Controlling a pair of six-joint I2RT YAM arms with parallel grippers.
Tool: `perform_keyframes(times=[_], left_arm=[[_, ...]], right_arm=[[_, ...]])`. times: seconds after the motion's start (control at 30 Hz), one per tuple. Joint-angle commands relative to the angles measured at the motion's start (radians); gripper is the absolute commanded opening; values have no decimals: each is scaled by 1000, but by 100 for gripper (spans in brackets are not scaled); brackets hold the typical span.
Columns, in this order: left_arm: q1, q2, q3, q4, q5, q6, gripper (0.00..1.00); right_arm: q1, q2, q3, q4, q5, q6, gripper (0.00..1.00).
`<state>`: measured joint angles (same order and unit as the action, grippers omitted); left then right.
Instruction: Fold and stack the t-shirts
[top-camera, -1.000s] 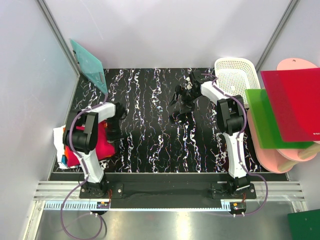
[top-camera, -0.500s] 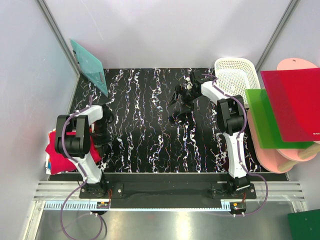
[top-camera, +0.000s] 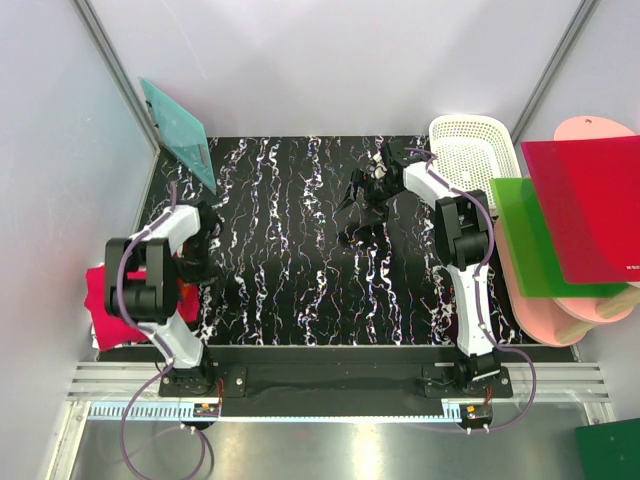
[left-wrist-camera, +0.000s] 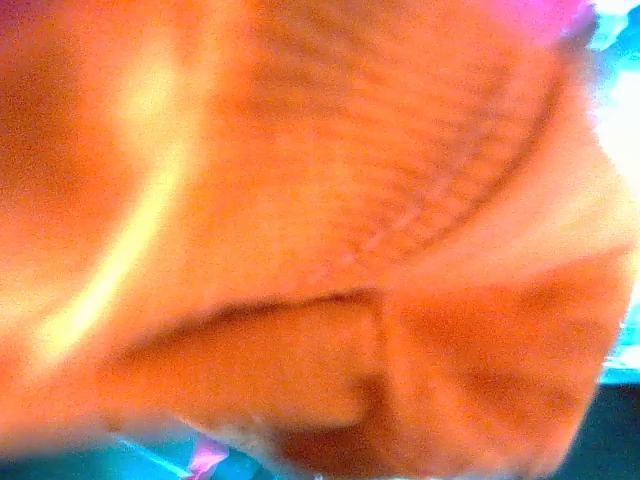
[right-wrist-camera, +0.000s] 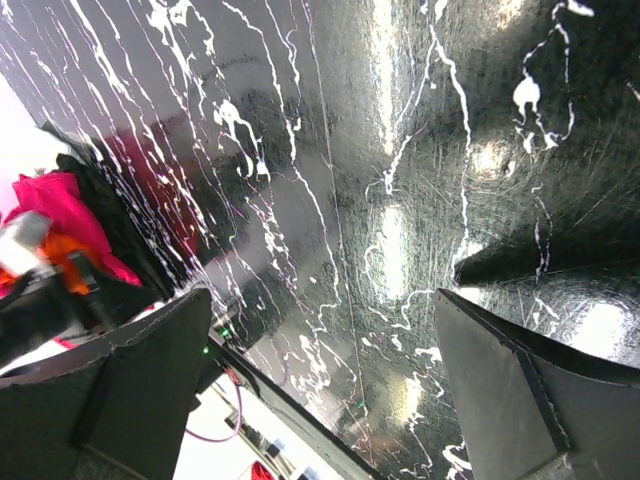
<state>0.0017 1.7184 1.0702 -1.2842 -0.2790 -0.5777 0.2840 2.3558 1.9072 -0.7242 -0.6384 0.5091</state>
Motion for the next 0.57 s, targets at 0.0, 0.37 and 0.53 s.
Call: perform_keyframes(times=[0.0,0.37,0.53], left_arm=[[-32,-193,137,-76,-97,7,94],[-216,-372,237,339,257,4,99],[-250,-249,351,372,345,120,99]], right_arm=[[-5,-53,16,23,-1,-6,100],[-34,-220,-48,23,261,-122,100],[-63,-357,-126,28,425,-191,100]])
